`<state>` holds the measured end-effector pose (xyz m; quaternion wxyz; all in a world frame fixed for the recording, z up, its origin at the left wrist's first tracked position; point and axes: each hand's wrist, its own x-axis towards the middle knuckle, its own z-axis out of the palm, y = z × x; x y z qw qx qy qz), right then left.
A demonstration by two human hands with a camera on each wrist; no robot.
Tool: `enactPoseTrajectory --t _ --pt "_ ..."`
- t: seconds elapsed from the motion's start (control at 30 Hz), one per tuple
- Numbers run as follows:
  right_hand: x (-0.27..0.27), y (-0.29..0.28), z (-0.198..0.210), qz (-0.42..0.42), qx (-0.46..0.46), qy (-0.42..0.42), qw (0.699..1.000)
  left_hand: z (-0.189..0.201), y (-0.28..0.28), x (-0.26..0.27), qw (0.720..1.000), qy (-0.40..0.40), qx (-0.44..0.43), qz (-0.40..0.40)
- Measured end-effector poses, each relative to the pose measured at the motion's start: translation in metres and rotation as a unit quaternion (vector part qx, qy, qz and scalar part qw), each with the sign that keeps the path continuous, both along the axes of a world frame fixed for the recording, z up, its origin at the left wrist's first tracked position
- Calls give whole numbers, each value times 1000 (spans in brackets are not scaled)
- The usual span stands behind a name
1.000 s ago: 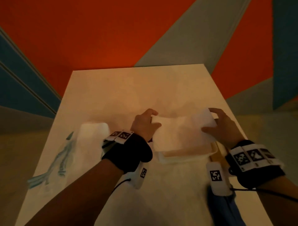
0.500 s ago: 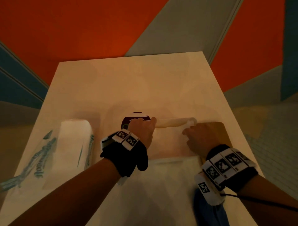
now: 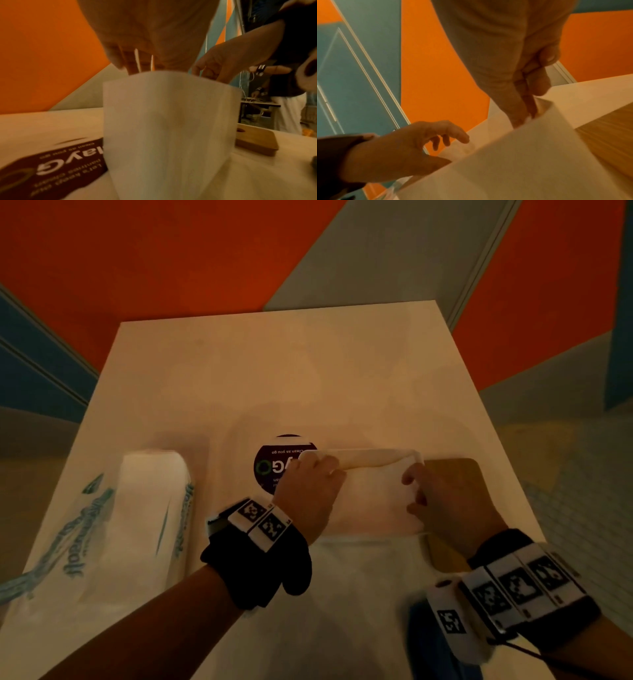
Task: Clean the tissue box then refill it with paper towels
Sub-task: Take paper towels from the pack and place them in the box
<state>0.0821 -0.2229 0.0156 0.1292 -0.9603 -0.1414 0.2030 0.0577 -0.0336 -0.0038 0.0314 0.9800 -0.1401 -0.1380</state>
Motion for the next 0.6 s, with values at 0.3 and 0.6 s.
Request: enactPoseTrajectory --t 0.3,0.6 --pt "11 -6 -3 -70 95 -4 993 -16 -5 0 968 191 -164 15" --pt "26 -2 9 -42 16 39 998 -9 -16 3 964 189 -171 75"
